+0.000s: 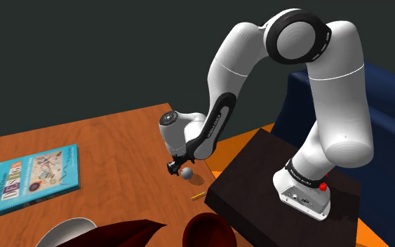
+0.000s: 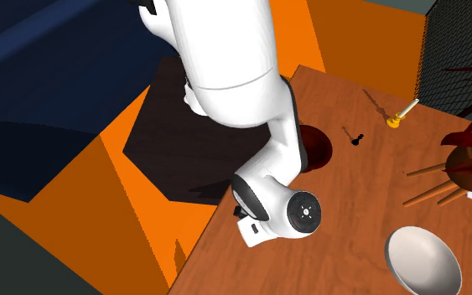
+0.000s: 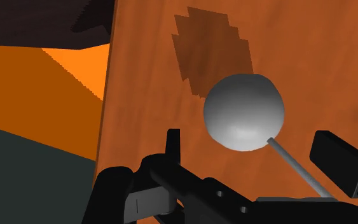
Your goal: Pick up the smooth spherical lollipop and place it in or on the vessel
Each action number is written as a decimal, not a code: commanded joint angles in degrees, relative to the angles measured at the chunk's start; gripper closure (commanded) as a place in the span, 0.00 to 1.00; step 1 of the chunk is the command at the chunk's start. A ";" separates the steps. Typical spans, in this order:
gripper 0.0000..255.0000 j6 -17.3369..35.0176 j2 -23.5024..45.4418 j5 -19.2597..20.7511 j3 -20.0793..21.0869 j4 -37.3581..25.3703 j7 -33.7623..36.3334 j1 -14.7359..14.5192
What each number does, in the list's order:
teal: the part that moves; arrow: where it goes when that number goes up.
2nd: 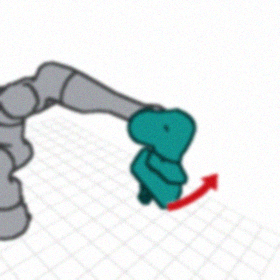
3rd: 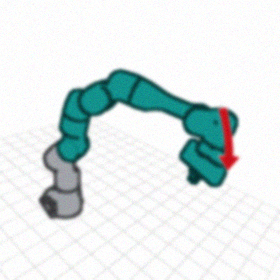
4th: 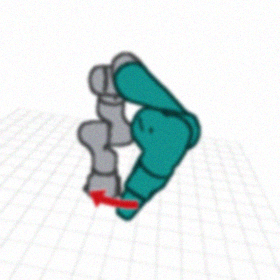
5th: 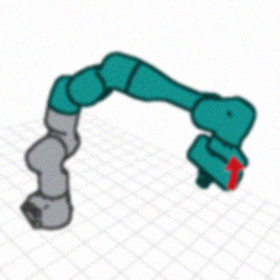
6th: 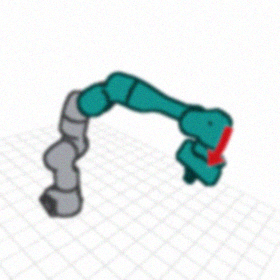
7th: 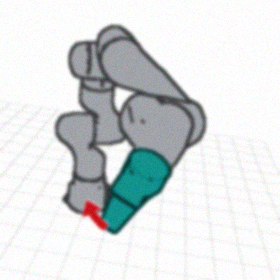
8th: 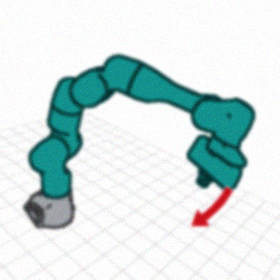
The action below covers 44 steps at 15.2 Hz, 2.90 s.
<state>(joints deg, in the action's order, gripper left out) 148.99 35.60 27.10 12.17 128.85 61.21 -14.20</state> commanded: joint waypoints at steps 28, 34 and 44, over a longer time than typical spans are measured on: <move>0.00 28.76 1.09 29.25 -42.31 11.93 44.72 -46.43; 0.00 33.06 7.84 28.94 -43.86 8.78 46.22 -47.19; 1.00 33.06 7.83 28.93 -43.86 8.79 46.21 -47.19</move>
<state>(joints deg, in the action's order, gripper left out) 182.05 43.44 56.04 -31.70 137.64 107.41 -61.40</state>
